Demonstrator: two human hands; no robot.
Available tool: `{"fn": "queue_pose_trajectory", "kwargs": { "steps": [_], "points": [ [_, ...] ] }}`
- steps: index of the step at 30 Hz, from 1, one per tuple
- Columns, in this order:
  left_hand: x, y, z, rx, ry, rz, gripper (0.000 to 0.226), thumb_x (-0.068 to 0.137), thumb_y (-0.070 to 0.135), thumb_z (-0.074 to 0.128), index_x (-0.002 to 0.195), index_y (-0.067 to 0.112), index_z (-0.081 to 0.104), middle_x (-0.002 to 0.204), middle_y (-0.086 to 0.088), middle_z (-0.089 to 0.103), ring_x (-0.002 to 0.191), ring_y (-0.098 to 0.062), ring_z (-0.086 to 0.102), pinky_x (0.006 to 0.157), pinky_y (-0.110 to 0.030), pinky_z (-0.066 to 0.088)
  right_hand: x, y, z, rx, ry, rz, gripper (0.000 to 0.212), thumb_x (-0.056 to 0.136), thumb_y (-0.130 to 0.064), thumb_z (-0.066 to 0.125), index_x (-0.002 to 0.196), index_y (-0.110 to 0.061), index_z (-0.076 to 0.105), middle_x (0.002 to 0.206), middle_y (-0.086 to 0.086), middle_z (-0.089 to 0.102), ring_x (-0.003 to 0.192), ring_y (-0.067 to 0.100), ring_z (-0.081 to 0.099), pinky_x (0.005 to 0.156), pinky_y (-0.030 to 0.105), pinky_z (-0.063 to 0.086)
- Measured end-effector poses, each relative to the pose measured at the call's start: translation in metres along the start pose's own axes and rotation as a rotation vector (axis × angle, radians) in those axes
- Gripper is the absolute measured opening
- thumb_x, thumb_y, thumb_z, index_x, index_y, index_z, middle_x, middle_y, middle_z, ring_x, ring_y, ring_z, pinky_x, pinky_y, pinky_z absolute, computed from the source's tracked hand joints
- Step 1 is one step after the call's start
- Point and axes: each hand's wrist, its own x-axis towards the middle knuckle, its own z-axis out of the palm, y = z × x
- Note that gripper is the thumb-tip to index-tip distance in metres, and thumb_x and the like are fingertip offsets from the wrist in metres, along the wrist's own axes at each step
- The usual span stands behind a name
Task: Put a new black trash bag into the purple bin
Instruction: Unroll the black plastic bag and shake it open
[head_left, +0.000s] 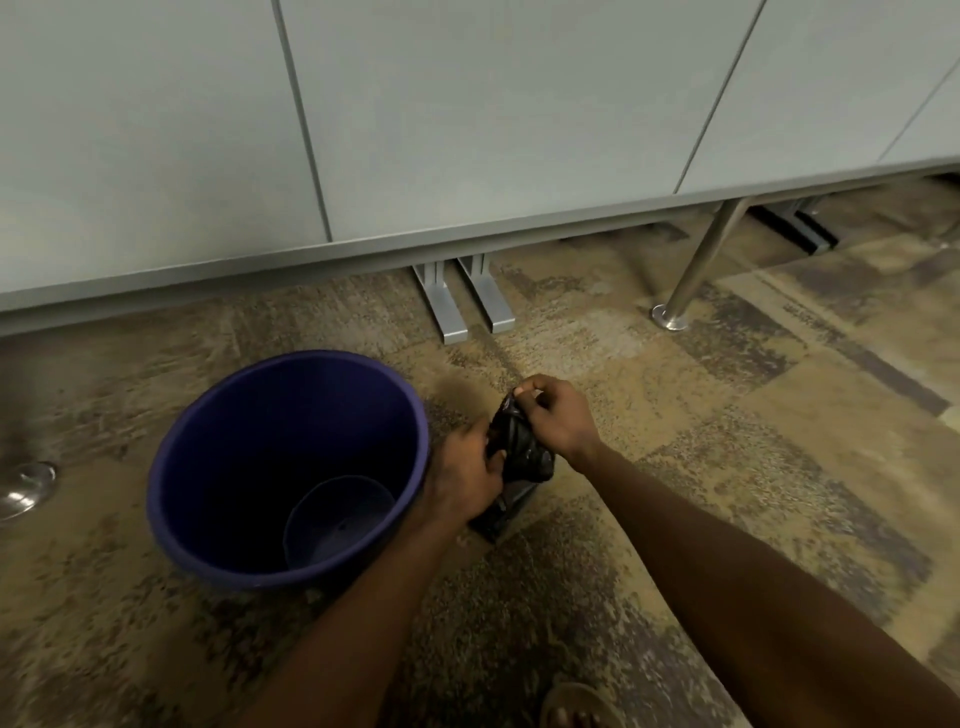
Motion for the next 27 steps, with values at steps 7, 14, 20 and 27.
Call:
{"fn": "queue_pose_trajectory", "kwargs": {
  "steps": [7, 14, 20, 27],
  "points": [
    [-0.019, 0.032, -0.024, -0.134, -0.051, 0.043, 0.082, 0.090, 0.002, 0.069, 0.162, 0.024, 0.035, 0.157, -0.003, 0.043, 0.140, -0.024, 0.048, 0.113, -0.035, 0.041, -0.012, -0.050, -0.046, -0.057, -0.074, -0.074, 0.019, 0.107, -0.026, 0.058, 0.107, -0.014, 0.073, 0.109, 0.012, 0.076, 0.102, 0.027, 0.071, 0.093, 0.041, 0.055],
    [-0.029, 0.048, -0.062, -0.246, 0.028, -0.021, 0.018, 0.096, 0.018, 0.069, 0.112, 0.026, 0.063, 0.106, 0.003, 0.067, 0.097, -0.013, 0.068, 0.082, -0.035, 0.062, -0.039, -0.092, -0.089, -0.197, -0.090, -0.154, 0.024, 0.103, -0.046, 0.059, 0.108, -0.027, 0.074, 0.116, 0.000, 0.077, 0.105, 0.018, 0.070, 0.088, 0.036, 0.052],
    [-0.031, 0.042, -0.090, -0.328, 0.212, 0.022, 0.010, 0.096, 0.024, 0.071, 0.099, 0.021, 0.062, 0.137, 0.002, 0.058, 0.130, -0.020, 0.057, 0.105, -0.033, 0.047, -0.054, -0.113, -0.127, -0.678, -0.362, -0.133, 0.094, 0.066, -0.090, 0.065, 0.142, -0.036, 0.057, 0.133, -0.006, 0.067, 0.120, 0.021, 0.062, 0.099, 0.035, 0.044],
    [-0.035, 0.038, -0.133, -0.493, 0.163, 0.017, 0.011, 0.100, 0.019, 0.066, 0.104, 0.026, 0.059, 0.107, 0.017, 0.067, 0.106, -0.004, 0.067, 0.089, -0.026, 0.059, -0.046, -0.125, -0.150, -0.615, -0.374, -0.165, 0.042, 0.085, -0.048, 0.081, 0.119, -0.023, 0.074, 0.114, 0.003, 0.077, 0.107, 0.024, 0.070, 0.105, 0.051, 0.052]
  ]
}}
